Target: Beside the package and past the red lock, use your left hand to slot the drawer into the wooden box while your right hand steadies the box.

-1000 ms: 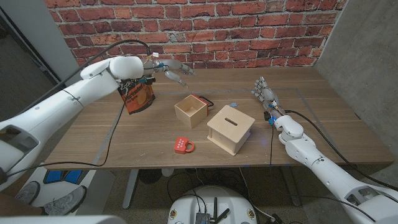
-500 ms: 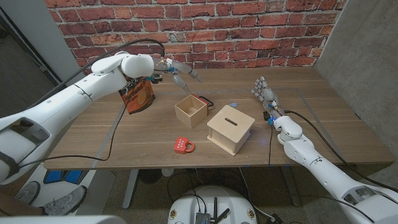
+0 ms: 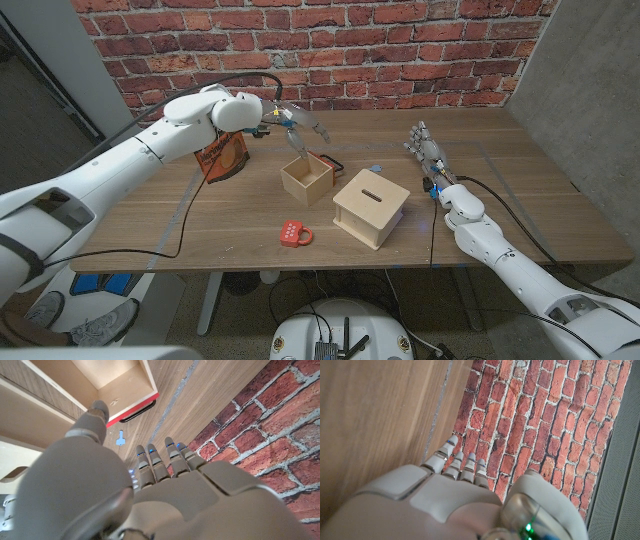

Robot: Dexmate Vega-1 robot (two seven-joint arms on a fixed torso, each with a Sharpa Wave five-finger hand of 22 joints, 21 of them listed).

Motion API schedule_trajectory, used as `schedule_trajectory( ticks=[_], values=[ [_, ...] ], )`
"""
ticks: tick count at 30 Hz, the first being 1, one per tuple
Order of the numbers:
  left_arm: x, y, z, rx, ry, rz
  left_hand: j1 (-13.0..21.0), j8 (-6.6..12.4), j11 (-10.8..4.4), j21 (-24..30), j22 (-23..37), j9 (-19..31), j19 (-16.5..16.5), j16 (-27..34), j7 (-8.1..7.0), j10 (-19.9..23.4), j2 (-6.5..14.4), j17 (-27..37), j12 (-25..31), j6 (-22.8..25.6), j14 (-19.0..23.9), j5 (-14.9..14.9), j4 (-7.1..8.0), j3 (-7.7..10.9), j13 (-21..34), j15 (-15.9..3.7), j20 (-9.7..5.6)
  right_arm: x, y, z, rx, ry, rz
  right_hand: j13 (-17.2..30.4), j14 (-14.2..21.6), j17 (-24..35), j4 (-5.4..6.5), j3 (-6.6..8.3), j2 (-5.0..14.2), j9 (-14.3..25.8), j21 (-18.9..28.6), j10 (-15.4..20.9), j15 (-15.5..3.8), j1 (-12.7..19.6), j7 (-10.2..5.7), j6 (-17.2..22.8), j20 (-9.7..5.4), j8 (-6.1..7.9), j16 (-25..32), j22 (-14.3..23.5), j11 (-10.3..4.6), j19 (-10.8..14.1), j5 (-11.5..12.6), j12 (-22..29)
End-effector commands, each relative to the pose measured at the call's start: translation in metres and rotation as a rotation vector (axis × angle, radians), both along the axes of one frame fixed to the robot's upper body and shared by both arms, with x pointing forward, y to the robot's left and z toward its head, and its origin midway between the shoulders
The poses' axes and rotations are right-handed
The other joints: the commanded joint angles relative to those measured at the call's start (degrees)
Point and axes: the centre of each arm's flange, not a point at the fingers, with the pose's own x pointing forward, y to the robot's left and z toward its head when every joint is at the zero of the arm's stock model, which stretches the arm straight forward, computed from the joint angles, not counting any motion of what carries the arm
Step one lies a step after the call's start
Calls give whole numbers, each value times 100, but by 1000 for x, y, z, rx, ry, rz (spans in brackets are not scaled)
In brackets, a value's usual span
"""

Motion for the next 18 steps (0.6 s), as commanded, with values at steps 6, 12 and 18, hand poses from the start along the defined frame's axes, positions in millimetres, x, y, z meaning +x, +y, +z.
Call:
schedule_trajectory(
  ticks=[6, 12, 18],
  values=[
    [8, -17, -24, 110, -52, -5, 126, 4, 18, 22, 8, 28, -28, -5, 71, -36, -38, 0, -33, -7, 47, 64, -10, -64, 15, -973, -974, -1, -1, -6, 16, 17, -13, 13, 47, -10, 21, 52, 20, 12, 10, 48, 10, -54, 30, 76, 21, 34, 34, 15, -2, 24, 5, 30],
    [13, -18, -34, 139, -75, -18, 221, -40, 34, 49, 6, 27, 39, -11, 97, -88, -46, -2, -47, -114, 46, 84, -7, -125, 15, -973, -913, 0, -1, -7, 19, 19, -14, 13, 55, -25, 20, 70, 19, 12, 12, 60, 28, -59, 37, 85, 30, 36, 38, 15, -9, 28, 2, 33],
    [18, -18, -46, 122, -106, -31, 344, 10, 6, 62, 5, 28, 100, 8, 97, 69, -19, -1, 5, 22, 124, 92, 1, -175, 14, -953, -926, 0, -1, -7, 21, 17, -16, 14, 55, -39, 19, 87, 16, 13, 12, 61, 32, -65, 41, 91, 47, 37, 40, 16, -13, 29, -3, 32]
  ],
)
